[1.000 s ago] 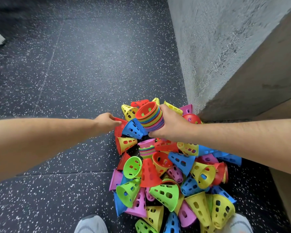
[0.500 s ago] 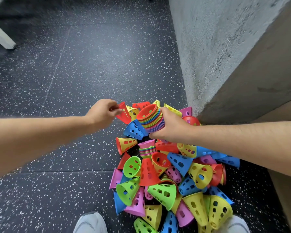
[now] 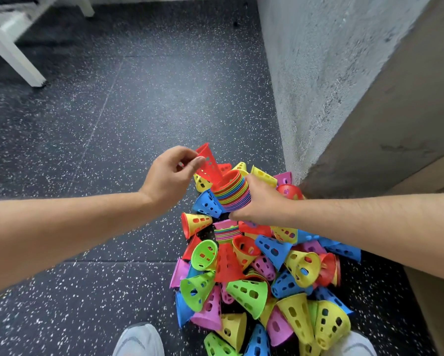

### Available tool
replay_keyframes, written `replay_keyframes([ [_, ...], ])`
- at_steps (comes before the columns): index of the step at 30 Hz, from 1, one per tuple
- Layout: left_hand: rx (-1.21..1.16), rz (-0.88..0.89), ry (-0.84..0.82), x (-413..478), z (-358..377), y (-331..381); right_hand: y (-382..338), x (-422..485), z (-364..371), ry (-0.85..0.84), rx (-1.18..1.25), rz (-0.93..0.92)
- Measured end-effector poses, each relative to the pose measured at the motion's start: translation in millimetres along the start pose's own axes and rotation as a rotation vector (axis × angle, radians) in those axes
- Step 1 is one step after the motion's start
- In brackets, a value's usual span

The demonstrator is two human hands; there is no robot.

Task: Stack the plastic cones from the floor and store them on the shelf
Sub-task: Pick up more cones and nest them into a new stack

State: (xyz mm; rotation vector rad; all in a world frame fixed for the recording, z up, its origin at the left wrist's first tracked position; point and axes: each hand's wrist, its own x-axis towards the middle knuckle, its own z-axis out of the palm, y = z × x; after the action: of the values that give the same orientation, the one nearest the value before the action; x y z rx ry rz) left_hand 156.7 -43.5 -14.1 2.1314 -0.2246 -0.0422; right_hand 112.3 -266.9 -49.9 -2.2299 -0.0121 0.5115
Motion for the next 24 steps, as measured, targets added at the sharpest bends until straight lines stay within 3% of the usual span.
replay_keyframes([
  [5, -0.101, 0.008, -0.29, 1, 17, 10, -5, -1, -6, 0.085, 0.046, -0.027],
  [11, 0.257, 0.492, -0.453, 20, 26, 1, -4, 6, -17, 0.152, 0.058, -0.072],
  [15, 0.252, 0.556, -0.493, 33, 42, 8, 3, 9, -21, 0.179, 0.137, -0.089],
  [21, 0.185, 0.627, -0.417, 43, 50, 10, 11, 13, -22, 0.211, 0.295, -0.063],
  [24, 0.087, 0.427, -0.202, 55, 43, 3, 13, 17, -21, 0.234, 0.248, -0.068],
])
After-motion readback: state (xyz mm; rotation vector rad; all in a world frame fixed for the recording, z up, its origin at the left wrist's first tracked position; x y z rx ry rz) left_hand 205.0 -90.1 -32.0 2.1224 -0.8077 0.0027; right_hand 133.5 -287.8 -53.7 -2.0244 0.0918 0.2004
